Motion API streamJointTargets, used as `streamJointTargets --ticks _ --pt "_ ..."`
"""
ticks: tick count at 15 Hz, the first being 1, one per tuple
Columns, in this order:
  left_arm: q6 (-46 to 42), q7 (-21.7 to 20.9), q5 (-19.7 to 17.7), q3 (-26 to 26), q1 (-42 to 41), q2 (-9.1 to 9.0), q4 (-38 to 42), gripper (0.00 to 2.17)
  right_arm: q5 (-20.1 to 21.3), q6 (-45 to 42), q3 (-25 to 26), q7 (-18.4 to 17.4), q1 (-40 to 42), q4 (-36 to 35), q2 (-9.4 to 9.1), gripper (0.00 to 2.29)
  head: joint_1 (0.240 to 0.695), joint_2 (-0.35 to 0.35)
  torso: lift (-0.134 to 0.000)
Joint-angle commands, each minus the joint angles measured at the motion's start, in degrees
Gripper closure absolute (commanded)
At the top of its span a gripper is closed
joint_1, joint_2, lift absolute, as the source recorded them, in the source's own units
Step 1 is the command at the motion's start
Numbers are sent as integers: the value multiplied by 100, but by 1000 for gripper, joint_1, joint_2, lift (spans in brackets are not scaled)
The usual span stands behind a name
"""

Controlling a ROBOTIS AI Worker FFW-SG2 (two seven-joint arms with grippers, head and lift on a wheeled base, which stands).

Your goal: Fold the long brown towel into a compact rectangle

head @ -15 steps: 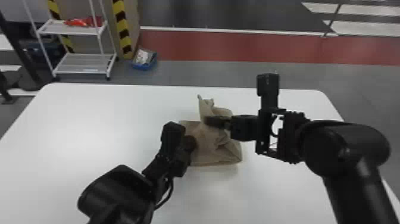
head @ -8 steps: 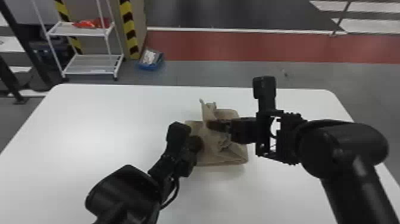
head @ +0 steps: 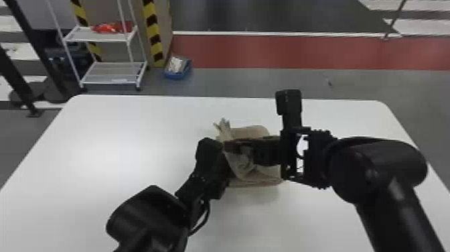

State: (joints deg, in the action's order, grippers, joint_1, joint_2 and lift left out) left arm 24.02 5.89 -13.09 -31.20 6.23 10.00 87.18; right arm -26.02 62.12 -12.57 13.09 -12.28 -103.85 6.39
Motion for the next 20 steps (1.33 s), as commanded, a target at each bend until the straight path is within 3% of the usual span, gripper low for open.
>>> streamJointTargets --ticks 1,5,7,9,10,11,12,13,15,20 --pt "2 0 0 0 1 2 1 1767 -17 -134 53 1 156 -65 20 110 695 2 -124" --pt "2 8 0 35 -26 10 9 1767 -245 -310 458 1 683 -813 126 76 695 -5 -124" --pt "2 8 0 44 -43 19 9 1767 -360 -292 783 19 1131 -1419 311 76 695 -18 -124" --pt "-15 8 0 96 -79 37 36 1767 -342 -239 1292 309 1738 -2052 521 154 695 -37 -124" --pt "-51 8 0 131 -87 37 45 1767 -307 -222 1556 563 2002 -2254 557 380 695 -48 -124" --pt "-68 0 0 131 -87 37 45 1767 -210 7 1881 977 2265 -2438 601 947 695 -62 -124" --pt "-68 0 9 131 -96 37 36 1767 -149 411 2145 1275 2432 -2544 618 1690 695 -87 -124" --pt "-68 0 9 131 -96 37 36 1767 -34 552 2294 1645 2546 -2553 609 1993 695 -99 -124" --pt "-68 0 0 149 -87 37 36 1767 335 464 2250 2014 2810 -2535 592 2064 695 -126 -124" --pt "-68 0 9 149 -131 37 45 1767 818 -837 1679 2084 2863 -1753 504 2078 695 -137 -124"
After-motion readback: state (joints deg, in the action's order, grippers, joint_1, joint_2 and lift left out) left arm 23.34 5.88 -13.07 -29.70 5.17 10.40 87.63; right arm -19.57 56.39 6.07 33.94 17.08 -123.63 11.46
